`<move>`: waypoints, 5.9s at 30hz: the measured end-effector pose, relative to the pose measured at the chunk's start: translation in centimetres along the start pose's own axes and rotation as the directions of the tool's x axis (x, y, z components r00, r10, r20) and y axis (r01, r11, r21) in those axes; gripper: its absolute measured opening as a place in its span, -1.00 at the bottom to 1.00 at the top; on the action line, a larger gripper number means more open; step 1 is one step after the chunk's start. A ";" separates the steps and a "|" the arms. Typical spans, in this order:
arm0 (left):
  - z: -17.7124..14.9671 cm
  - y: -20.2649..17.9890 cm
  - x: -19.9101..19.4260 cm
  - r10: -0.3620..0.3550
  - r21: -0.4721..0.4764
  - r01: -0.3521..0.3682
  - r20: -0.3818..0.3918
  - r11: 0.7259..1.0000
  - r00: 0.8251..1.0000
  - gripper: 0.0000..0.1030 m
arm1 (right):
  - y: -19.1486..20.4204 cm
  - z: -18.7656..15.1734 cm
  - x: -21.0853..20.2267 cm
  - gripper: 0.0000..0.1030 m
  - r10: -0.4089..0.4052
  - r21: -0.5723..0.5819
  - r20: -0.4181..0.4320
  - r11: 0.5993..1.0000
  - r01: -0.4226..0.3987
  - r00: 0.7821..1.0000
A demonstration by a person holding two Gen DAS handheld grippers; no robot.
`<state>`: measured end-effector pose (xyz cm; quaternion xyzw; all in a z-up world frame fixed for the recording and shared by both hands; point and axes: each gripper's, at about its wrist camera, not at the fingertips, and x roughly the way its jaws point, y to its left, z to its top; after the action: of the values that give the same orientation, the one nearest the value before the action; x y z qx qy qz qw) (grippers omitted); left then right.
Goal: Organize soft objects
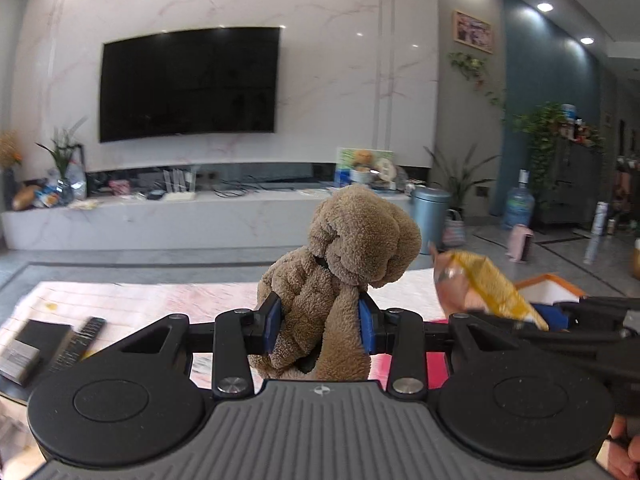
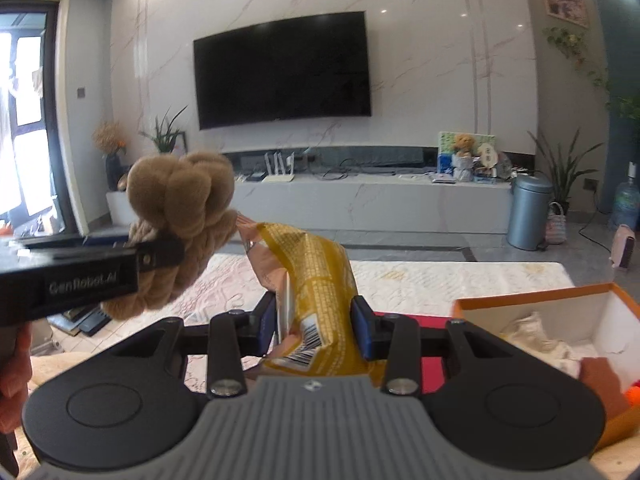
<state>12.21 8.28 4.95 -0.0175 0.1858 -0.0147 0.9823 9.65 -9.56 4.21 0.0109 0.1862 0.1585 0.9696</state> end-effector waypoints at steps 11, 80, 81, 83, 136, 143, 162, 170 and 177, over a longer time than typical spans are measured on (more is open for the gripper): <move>1.2 -8.3 0.9 -0.212 0.066 0.214 -0.036 0.975 0.977 -0.15 | -9.6 0.5 -6.9 -0.23 -0.156 0.075 0.066 0.986 0.151 0.986; 7.2 -17.5 15.8 -0.441 -0.202 0.397 -0.270 0.895 0.856 0.30 | -29.2 6.8 0.8 0.47 -0.277 0.187 -0.278 0.924 0.334 0.920; 7.8 -17.6 14.4 -0.435 -0.176 0.401 -0.246 0.899 0.867 0.30 | -28.5 7.4 -0.2 0.50 -0.277 0.182 -0.262 0.927 0.329 0.925; 8.7 -17.4 11.8 -0.423 -0.122 0.406 -0.196 0.906 0.885 0.30 | -27.1 8.4 -2.1 0.55 -0.276 0.176 -0.227 0.932 0.318 0.934; -10.7 -10.5 -0.4 -0.089 0.090 0.112 -0.228 0.990 0.970 0.65 | -7.8 -10.5 -7.1 0.94 -0.422 0.108 -0.195 0.888 0.447 0.885; -10.5 -10.5 -0.5 -0.085 0.088 0.108 -0.232 0.990 0.969 0.65 | -7.6 -10.5 -7.2 0.94 -0.429 0.101 -0.189 0.886 0.452 0.883; -10.5 -10.3 -0.7 -0.083 0.080 0.105 -0.234 0.991 0.969 0.64 | -7.4 -10.6 -7.1 0.94 -0.437 0.086 -0.185 0.885 0.458 0.880; -10.5 -10.3 -0.7 -0.083 0.082 0.105 -0.234 0.991 0.969 0.64 | -7.4 -10.6 -7.2 0.94 -0.441 0.080 -0.182 0.884 0.460 0.879; -10.4 -10.3 -0.8 -0.088 0.088 0.111 -0.232 0.990 0.969 0.65 | -7.4 -10.6 -7.2 0.94 -0.441 0.080 -0.182 0.884 0.460 0.879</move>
<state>7.41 -2.29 -3.97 0.0242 0.2950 -0.0753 0.9522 1.70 -19.19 -3.68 0.0131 0.2694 -0.0829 0.9593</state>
